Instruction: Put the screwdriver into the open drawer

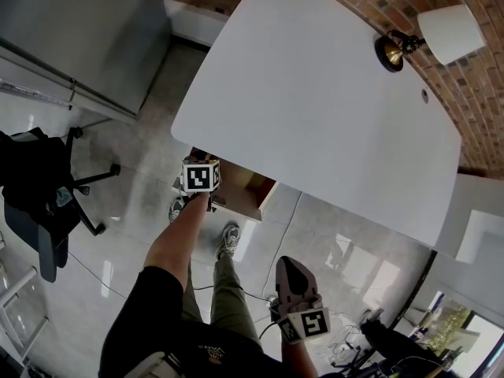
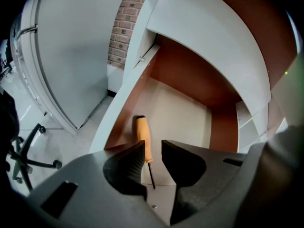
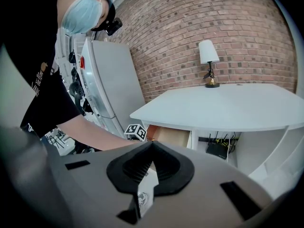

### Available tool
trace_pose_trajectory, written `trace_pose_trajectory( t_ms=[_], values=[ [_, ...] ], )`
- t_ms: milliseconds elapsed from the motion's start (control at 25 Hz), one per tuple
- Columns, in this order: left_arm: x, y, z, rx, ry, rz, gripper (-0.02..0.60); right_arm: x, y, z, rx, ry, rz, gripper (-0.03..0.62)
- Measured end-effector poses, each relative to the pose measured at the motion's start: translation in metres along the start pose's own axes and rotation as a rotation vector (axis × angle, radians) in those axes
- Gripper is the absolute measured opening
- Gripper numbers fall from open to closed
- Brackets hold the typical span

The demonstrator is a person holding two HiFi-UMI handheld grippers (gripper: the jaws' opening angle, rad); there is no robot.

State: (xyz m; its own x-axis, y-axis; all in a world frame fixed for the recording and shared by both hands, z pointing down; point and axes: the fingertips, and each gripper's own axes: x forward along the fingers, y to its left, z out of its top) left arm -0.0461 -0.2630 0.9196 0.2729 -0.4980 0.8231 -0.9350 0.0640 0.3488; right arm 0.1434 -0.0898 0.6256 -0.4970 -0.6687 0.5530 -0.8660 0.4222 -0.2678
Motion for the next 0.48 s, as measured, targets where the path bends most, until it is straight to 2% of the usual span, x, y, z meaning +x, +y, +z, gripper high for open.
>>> trace_pose_trajectory(
  t_ms=[280, 480],
  values=[
    [-0.009, 0.001, 0.002, 0.014, -0.013, -0.007, 0.103, -0.001, 0.006, 0.004, -0.007, -0.007, 0.005, -0.005],
    [-0.024, -0.004, 0.002, 0.053, -0.030, -0.038, 0.093, -0.001, 0.012, 0.009, -0.015, -0.023, 0.013, -0.005]
  ],
)
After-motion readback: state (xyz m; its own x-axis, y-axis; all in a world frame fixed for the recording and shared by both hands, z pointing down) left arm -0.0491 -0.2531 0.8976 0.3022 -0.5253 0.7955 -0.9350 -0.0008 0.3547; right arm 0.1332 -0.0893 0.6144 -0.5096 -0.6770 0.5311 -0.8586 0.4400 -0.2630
